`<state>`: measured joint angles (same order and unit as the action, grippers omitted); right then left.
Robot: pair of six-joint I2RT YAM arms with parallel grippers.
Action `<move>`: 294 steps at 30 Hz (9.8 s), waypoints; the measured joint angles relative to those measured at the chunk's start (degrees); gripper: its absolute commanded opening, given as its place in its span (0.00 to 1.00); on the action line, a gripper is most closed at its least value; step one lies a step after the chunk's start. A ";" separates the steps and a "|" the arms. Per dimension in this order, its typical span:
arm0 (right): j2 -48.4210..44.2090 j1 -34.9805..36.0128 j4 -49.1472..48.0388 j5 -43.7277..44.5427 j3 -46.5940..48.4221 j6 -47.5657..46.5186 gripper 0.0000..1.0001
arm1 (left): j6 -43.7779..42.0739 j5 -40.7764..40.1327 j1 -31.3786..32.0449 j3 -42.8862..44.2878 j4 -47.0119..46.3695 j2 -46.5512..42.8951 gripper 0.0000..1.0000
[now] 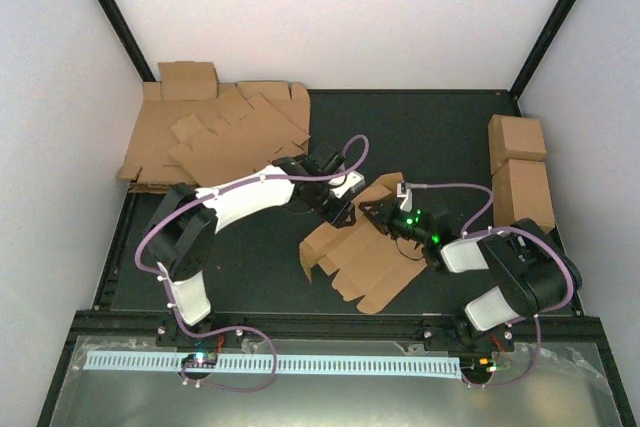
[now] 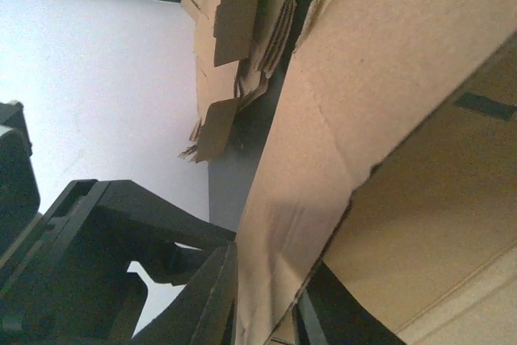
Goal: Fold the paper box
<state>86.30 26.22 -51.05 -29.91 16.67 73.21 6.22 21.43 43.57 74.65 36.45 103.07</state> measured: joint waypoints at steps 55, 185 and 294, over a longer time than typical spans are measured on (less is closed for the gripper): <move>-18.47 -0.50 37.33 6.75 -1.68 -24.00 0.14 | 1.64 -18.97 6.84 0.07 3.80 -3.54 0.47; 7.91 2.99 5.53 8.90 -2.32 -15.89 0.02 | 15.72 -13.86 13.18 -6.67 0.37 -4.90 0.47; -9.68 -9.57 42.16 1.97 14.86 -66.40 0.51 | 2.84 -20.31 12.72 -8.92 -1.03 -7.72 0.46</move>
<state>76.62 16.64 -8.88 -27.94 31.53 6.81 9.06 1.13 56.29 65.73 35.42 95.35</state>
